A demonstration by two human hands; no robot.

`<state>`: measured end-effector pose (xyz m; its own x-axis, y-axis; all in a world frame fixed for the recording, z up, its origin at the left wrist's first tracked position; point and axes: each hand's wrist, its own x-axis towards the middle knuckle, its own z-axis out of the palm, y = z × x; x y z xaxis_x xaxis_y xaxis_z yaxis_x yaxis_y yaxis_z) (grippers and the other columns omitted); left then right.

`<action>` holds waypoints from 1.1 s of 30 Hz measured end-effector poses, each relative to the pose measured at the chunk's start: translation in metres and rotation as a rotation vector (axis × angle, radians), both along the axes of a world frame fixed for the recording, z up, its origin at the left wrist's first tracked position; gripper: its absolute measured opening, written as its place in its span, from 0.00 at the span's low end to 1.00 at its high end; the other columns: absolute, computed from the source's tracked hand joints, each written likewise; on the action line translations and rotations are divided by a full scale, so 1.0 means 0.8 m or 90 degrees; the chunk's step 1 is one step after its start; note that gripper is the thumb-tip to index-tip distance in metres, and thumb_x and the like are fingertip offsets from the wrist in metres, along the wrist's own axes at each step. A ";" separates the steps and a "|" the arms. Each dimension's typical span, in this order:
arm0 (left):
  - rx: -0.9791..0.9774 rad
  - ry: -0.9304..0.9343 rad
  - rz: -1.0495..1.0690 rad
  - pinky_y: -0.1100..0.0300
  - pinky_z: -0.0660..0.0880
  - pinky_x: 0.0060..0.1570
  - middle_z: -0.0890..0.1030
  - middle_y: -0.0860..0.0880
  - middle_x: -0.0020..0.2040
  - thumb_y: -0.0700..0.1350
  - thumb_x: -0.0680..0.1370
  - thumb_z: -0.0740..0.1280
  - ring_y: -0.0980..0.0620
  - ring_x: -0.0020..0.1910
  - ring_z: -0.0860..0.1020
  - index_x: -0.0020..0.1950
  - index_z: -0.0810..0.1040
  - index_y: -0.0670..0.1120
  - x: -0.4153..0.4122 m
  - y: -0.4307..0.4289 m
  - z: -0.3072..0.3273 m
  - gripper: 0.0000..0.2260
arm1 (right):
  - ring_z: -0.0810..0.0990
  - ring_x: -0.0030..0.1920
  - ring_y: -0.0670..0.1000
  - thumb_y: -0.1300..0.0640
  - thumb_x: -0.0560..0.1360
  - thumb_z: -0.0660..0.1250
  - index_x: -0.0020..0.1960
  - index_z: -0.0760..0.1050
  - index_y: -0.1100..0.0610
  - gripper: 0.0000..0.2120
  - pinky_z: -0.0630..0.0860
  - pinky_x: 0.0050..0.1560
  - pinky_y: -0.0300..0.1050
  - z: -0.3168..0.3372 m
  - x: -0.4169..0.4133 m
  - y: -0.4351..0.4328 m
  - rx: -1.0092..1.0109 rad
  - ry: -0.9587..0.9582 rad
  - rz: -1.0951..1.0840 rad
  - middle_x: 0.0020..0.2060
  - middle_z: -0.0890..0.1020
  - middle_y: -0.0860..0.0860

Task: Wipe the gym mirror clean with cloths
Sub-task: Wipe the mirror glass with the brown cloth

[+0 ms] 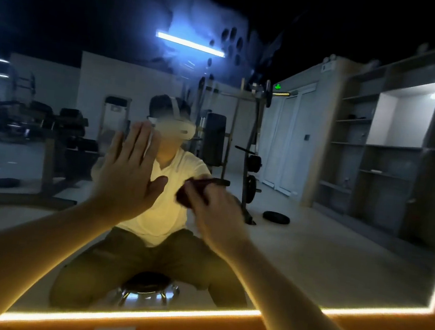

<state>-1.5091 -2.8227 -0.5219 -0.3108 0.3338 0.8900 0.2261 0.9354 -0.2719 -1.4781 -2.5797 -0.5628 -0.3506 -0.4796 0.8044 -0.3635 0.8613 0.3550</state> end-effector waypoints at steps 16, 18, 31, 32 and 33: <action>-0.040 0.077 -0.132 0.38 0.51 0.81 0.58 0.36 0.82 0.49 0.84 0.52 0.38 0.83 0.54 0.82 0.60 0.39 0.002 -0.042 0.055 0.28 | 0.75 0.52 0.46 0.46 0.81 0.64 0.71 0.72 0.49 0.19 0.74 0.49 0.39 0.024 -0.011 -0.149 -0.200 0.024 0.014 0.54 0.76 0.48; -0.033 0.088 -0.121 0.37 0.51 0.80 0.55 0.36 0.83 0.50 0.85 0.51 0.39 0.84 0.52 0.83 0.56 0.39 -0.009 -0.044 0.090 0.28 | 0.79 0.48 0.47 0.45 0.82 0.62 0.66 0.76 0.47 0.15 0.79 0.49 0.45 0.058 -0.010 -0.107 -0.084 -0.017 0.001 0.50 0.80 0.50; 0.021 0.137 -0.127 0.35 0.54 0.79 0.56 0.36 0.83 0.52 0.85 0.51 0.37 0.83 0.54 0.83 0.55 0.37 -0.033 -0.011 0.139 0.30 | 0.72 0.50 0.49 0.47 0.83 0.57 0.78 0.67 0.55 0.26 0.62 0.45 0.33 0.159 -0.047 -0.087 -0.532 0.186 -0.023 0.58 0.72 0.57; 0.018 0.157 -0.145 0.35 0.57 0.78 0.61 0.35 0.81 0.49 0.84 0.53 0.36 0.81 0.59 0.81 0.60 0.36 -0.029 -0.016 0.142 0.27 | 0.70 0.48 0.49 0.46 0.83 0.55 0.76 0.69 0.56 0.25 0.62 0.45 0.38 0.156 -0.044 -0.117 -0.462 0.180 0.016 0.55 0.72 0.57; 0.012 0.181 -0.165 0.36 0.60 0.76 0.66 0.35 0.79 0.47 0.84 0.54 0.36 0.78 0.64 0.79 0.65 0.36 -0.026 -0.021 0.148 0.25 | 0.69 0.47 0.49 0.46 0.83 0.56 0.75 0.71 0.56 0.24 0.62 0.44 0.41 0.154 -0.041 -0.133 -0.382 0.160 0.040 0.53 0.72 0.57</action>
